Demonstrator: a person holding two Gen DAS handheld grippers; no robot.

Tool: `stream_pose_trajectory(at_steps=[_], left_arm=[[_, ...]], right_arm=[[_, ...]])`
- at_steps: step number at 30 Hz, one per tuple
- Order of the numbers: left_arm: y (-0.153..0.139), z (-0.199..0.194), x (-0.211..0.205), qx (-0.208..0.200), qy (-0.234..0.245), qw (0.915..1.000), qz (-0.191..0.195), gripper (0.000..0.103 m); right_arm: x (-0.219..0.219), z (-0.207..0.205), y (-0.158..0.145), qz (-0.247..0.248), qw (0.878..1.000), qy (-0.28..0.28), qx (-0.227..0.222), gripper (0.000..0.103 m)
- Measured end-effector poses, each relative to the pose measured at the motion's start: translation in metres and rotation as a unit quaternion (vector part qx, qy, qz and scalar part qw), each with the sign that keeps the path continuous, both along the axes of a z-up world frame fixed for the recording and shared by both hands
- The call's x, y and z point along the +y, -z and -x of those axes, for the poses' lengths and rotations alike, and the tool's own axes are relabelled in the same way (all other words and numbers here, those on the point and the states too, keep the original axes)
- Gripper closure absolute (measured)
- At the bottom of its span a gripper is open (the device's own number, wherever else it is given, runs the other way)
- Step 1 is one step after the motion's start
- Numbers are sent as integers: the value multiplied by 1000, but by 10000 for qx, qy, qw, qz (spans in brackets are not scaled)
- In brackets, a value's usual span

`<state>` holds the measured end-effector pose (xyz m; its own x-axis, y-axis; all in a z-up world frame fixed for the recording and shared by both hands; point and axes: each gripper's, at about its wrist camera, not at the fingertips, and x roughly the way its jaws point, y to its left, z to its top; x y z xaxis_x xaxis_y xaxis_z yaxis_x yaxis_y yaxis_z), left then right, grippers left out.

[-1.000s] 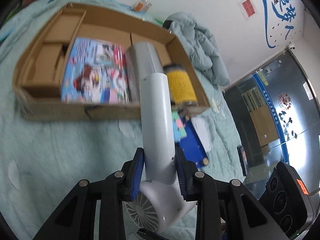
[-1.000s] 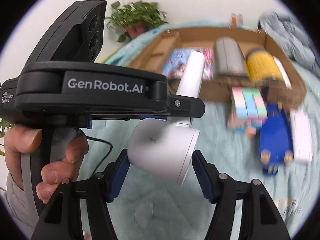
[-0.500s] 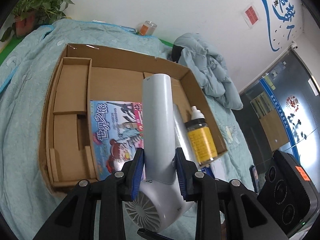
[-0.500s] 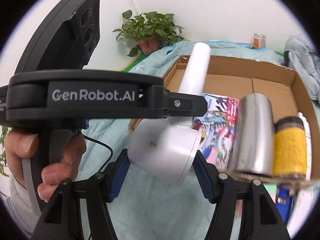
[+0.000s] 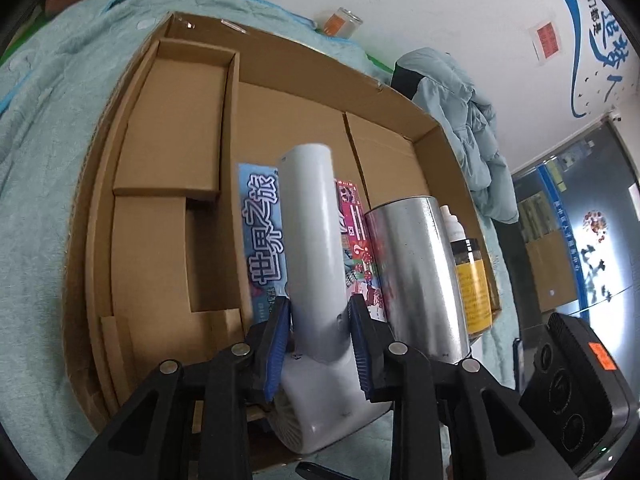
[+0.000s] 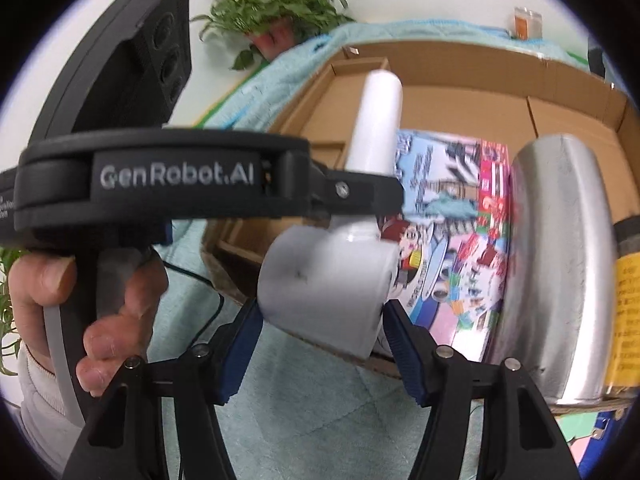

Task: Organize rigid objects
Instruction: 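Lower the hair dryer onto the game box, open both grippers, withdraw, then move both grippers to the blue stapler and close them around it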

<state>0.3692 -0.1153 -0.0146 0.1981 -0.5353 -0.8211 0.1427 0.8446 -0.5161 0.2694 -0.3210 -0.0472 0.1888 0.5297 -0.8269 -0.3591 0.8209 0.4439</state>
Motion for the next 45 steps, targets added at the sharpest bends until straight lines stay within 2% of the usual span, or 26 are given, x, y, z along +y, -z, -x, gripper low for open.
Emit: stream_pose_trajectory(at_steps=[5,8,9,12,13,15,17,18,20,21,23,24,25,26,27,28,29,31,32,33,34,35,36,38,41,45], left_arm=[[1,5,-2,-98,61,9999,-73,76],[2,10,3,-31,-4,9999,-110,75],[1,13,5,9,-51,9999,-130,73],[-6,20,10,-83,-175,9996,-219,74],[-10,24,10,-150,-203,9993,-274,74],[-20,33,12,-331,-226,9985,-385,73],[-40,50,15,-743,-371,9952,-517,68],[-56,62,17,-1086,-609,9899,-679,61],[-79,86,20,-1607,-1025,9781,-830,30],[-91,100,22,-1868,-1299,9702,-832,1],[-113,134,21,-2416,-1805,9495,-859,1],[-117,144,20,-2514,-1798,9468,-897,1],[-122,158,15,-2646,-1715,9443,-945,2],[-126,169,14,-2735,-1659,9422,-1001,8],[-127,180,9,-2779,-1586,9411,-1096,45],[-125,187,0,-2624,-1393,9461,-1290,94],[-121,190,-7,-2461,-1282,9503,-1413,103],[-119,206,-15,-2505,-1324,9465,-1546,102],[-120,212,-21,-2587,-1266,9446,-1572,102],[-121,223,-30,-2694,-1163,9428,-1581,98],[-122,228,-39,-2735,-1123,9413,-1629,72],[-122,232,-46,-2758,-1130,9393,-1697,48],[-121,236,-54,-2784,-1203,9370,-1735,0],[-124,247,-57,-3015,-1514,9302,-1447,0],[-120,249,-64,-2749,-1490,9432,-1119,1],[-113,254,-77,-2657,-1430,9458,-1203,1]], right_arm=[[-10,6,-9,-297,9995,113,-72,41],[-8,11,-7,-23,9997,89,-209,50],[-9,13,-9,-13,9997,86,-225,50],[-12,20,-14,186,9988,216,-397,50],[-11,28,-19,362,9975,236,-563,49],[-14,41,-27,272,9969,261,-697,42],[-19,55,-35,343,9950,371,-857,35],[-22,61,-37,414,9938,426,-936,35],[-30,76,-45,637,9900,606,-1102,35],[-34,81,-47,697,9886,680,-1148,35],[-48,94,-55,760,9853,881,-1253,35],[-52,97,-57,748,9844,928,-1295,35],[-59,105,-62,762,9825,976,-1393,37],[-63,110,-65,901,9796,1002,-1491,69],[-63,110,-66,1088,9765,1025,-1551,95],[-68,113,-68,1102,9749,1089,-1599,98],[-74,116,-69,981,9757,1137,-1593,97],[-85,122,-73,848,9753,1222,-1633,97],[-90,125,-75,816,9746,1259,-1662,80],[-93,128,-75,782,9739,1293,-1692,66],[-98,130,-75,689,9734,1334,-1728,34],[-105,134,-77,557,9726,1390,-1781,22],[-111,137,-78,545,9716,1429,-1806,23],[-115,140,-78,590,9709,1436,-1824,23],[-125,144,-79,554,9708,1467,-1814,23],[-138,147,-73,477,9721,1512,-1726,23]])
